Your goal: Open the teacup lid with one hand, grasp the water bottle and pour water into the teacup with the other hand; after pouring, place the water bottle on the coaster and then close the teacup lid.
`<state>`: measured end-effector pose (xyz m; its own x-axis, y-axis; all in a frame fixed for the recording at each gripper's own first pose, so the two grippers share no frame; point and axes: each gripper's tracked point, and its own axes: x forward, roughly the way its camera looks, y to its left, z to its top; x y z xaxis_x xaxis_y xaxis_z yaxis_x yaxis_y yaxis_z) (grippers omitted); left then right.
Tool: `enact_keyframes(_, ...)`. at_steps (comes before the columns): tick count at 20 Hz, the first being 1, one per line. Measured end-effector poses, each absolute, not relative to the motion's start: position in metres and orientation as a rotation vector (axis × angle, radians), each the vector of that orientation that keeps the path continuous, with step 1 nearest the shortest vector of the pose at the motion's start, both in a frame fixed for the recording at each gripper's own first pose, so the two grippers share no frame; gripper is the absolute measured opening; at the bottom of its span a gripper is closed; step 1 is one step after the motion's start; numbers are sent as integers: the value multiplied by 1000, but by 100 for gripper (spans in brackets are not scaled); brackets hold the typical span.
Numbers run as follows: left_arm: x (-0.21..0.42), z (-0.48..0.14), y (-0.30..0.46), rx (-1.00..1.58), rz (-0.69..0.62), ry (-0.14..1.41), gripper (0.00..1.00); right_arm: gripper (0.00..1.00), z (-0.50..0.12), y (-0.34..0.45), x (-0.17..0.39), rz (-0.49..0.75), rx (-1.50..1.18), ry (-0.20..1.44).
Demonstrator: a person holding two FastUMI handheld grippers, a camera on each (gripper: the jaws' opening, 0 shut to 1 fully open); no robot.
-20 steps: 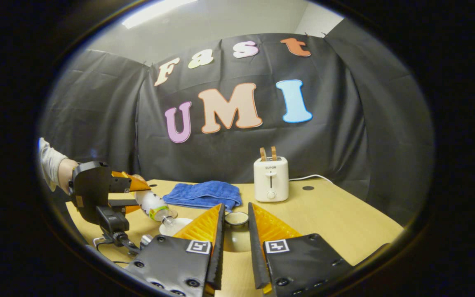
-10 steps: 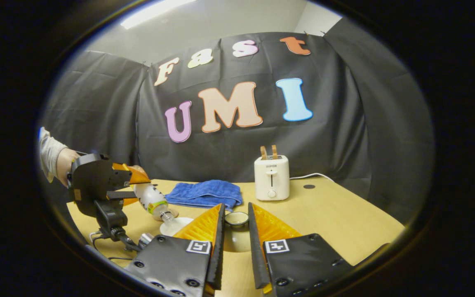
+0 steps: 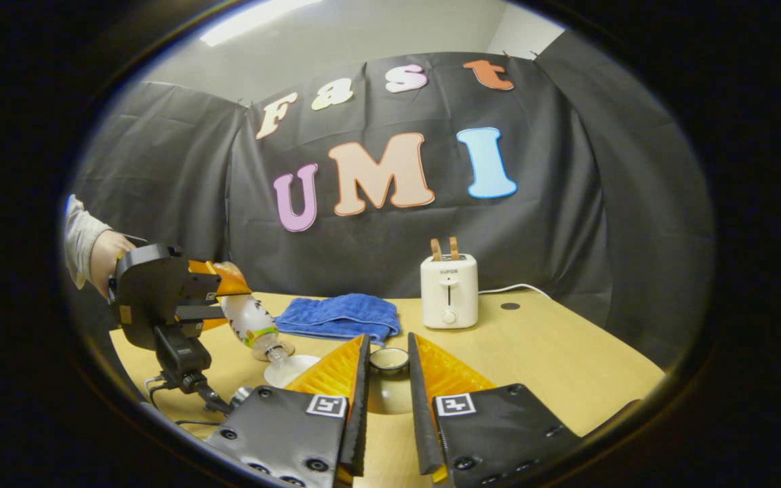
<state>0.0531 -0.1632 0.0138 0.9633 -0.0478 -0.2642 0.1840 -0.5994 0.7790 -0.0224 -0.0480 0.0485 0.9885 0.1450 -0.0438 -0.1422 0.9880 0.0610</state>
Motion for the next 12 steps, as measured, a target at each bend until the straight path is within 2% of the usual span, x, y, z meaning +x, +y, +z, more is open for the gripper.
enact_keyframes(12, 48, 10, -162, 2215, -341, 119, 54, 33, 50, -45, -23, 153, 55, 45)
